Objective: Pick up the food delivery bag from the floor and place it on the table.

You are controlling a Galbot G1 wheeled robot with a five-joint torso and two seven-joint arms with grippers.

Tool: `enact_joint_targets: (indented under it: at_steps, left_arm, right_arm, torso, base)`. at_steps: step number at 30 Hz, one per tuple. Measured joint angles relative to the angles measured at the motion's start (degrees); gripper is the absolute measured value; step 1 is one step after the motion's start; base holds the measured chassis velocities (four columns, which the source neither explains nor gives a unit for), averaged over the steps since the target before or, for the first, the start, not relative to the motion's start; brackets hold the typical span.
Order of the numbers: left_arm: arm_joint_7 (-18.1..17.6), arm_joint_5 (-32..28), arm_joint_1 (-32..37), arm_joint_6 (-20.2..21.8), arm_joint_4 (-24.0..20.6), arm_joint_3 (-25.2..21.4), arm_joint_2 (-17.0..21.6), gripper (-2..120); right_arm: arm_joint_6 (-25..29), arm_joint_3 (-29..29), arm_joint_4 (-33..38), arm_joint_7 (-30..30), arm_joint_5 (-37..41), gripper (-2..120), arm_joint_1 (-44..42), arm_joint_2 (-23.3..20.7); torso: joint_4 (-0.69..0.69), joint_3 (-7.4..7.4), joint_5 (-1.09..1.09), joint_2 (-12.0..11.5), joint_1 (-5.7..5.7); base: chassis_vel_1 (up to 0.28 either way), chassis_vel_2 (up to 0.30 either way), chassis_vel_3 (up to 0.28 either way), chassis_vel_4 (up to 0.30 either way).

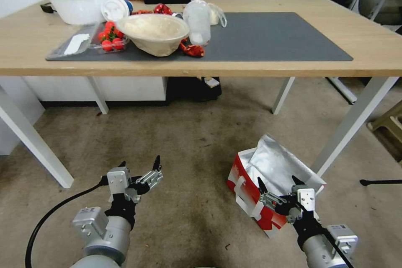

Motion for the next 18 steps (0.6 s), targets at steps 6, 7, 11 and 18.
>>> enact_joint_targets:
  at_steps: [6,7,11,18]
  left_arm:
    - [-0.05,-0.04,-0.13,-0.10,0.00,-0.09,0.06,100]
    - [-0.05,-0.04,-0.14,-0.11,0.00,-0.09,-0.01,100]
    - [-0.06,-0.05,-0.13,-0.22,0.00,-0.09,0.01,100]
    - [-0.11,-0.06,-0.20,-0.42,0.00,-0.21,0.13,100]
  right_arm:
    - [0.01,0.07,0.00,-0.02,0.00,100,0.17,-0.10]
    - [0.01,0.07,-0.02,-0.02,0.00,100,0.22,-0.09]
    - [0.01,-0.01,-0.07,-0.02,-0.03,100,0.26,0.09]
    - [0.01,-0.01,-0.07,-0.04,-0.07,100,0.32,0.09]
  torso:
    - [0.00,-1.14,0.00,-1.33,-0.19]
    - [0.00,-1.44,0.00,-1.65,-0.21]
    - [0.00,-2.26,0.00,-2.54,-0.27]
    - [0.00,-3.50,0.00,-3.83,-0.34]
  base:
    - [0.000,0.000,0.000,0.000]
    - [0.000,0.000,0.000,0.000]
    - [0.000,0.000,0.000,0.000]
    - [0.000,0.000,0.000,0.000]
